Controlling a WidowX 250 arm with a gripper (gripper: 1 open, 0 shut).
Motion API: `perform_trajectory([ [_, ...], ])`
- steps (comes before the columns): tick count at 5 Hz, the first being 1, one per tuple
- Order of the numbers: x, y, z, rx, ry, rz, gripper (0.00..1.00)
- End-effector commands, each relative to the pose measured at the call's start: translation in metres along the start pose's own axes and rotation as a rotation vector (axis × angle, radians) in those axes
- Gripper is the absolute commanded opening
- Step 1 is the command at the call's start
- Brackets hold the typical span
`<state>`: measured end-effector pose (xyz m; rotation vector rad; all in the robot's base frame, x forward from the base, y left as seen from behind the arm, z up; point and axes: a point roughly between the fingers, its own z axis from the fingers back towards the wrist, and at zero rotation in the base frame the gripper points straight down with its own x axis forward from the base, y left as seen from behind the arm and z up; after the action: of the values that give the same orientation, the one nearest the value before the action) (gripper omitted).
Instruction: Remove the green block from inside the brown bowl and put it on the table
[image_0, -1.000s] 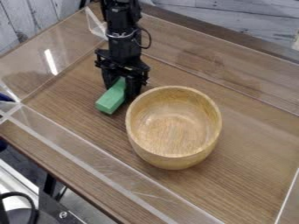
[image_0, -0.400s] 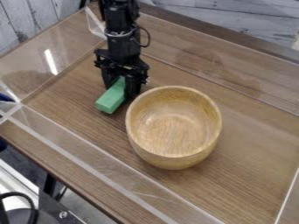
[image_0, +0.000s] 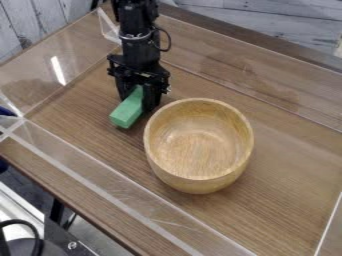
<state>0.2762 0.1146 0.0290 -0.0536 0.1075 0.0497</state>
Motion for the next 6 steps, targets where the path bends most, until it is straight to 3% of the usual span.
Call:
perform_trajectory([
  [1,0.0110,0.0080,0.0248,0.023,-0.083,0.014,0.00],
  [5,0.0129,0.0120,0.0274,0.010,-0.090,0.035,0.00],
  [6,0.0110,0.0133,0.0311,0.006,-0.089,0.043,1.00],
])
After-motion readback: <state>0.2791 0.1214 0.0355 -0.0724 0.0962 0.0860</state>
